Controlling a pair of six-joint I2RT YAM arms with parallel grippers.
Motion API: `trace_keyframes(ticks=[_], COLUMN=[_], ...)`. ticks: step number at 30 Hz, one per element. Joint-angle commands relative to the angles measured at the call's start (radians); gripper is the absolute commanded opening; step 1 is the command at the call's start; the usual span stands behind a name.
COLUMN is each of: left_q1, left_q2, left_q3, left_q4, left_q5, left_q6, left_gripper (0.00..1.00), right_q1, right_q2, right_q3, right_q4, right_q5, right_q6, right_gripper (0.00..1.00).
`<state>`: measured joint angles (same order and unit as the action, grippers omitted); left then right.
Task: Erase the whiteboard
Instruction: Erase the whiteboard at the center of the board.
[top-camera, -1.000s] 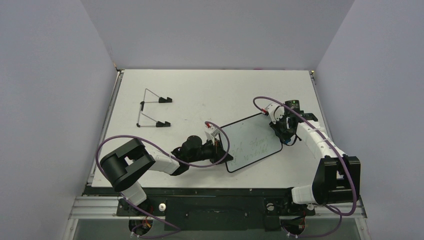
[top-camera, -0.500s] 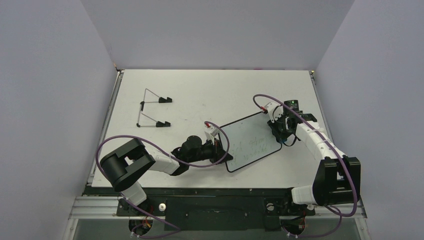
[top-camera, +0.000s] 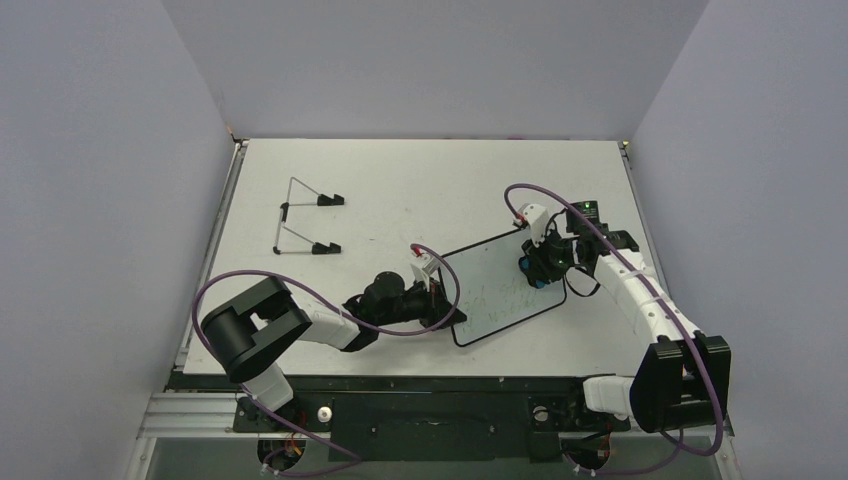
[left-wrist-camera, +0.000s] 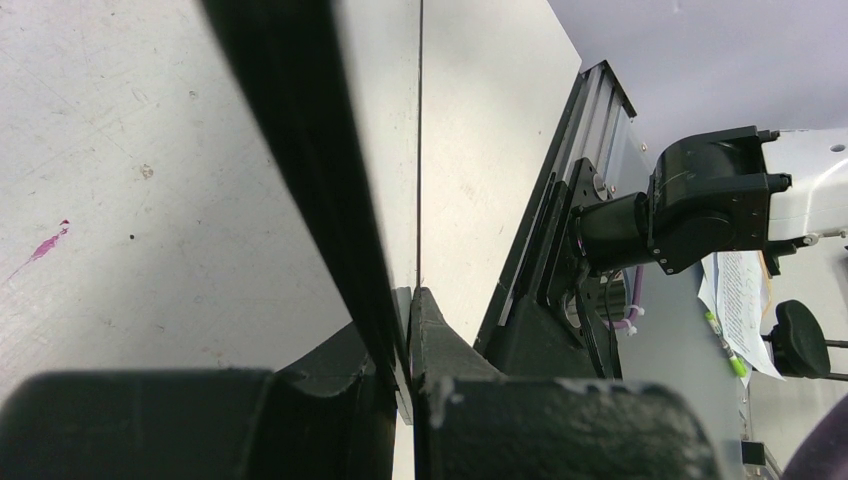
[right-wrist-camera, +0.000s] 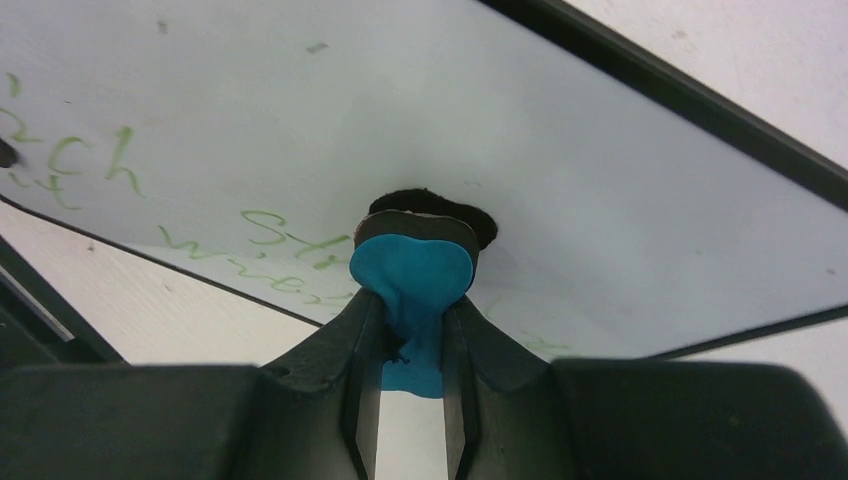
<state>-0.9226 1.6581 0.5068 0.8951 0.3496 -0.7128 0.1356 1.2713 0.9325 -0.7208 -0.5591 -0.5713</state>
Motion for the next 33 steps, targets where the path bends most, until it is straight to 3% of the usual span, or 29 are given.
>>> trace_keyframes(ticks=[1, 11, 18, 21, 25, 30, 33], left_q1=[-0.014, -0.031, -0.037, -0.039, -0.04, -0.041, -0.041], left_q2=[0.014, 0.058, 0.09, 0.091, 0.091, 0.087, 0.082], left_q3=[0.049, 0.105, 0.131, 0.126, 0.121, 0.114, 0.108], left_q4=[0.077, 0.055, 0.079, 0.088, 0.092, 0.097, 0.105], left_q5=[0.038, 0.046, 0.051, 0.043, 0.04, 0.045, 0.045], left_q6=[0.025, 0.004, -0.032, -0.037, -0.041, -0.04, -0.043], left_gripper=[0.0, 0.0, 0.0, 0.0, 0.0, 0.0, 0.0], right_q1=[0.044, 0.226, 0.307, 0.281, 0.141, 0.083, 0.09], right_q2=[-0.007, -0.073, -0.069, -0.089, -0.101, -0.078, -0.071], right_q3=[0.04, 0.022, 0.046, 0.029, 0.004, -0.008, 0.0], right_q4=[0.025, 0.194, 0.266, 0.289, 0.316, 0.302, 0.273], right_q5=[-0.096, -0.057, 0.193, 0.331, 0.445, 0.467, 0.349], right_q6=[0.021, 0.199, 0.273, 0.287, 0.322, 0.324, 0.304], right_gripper=[0.0, 0.0, 0.0, 0.0, 0.0, 0.0, 0.0])
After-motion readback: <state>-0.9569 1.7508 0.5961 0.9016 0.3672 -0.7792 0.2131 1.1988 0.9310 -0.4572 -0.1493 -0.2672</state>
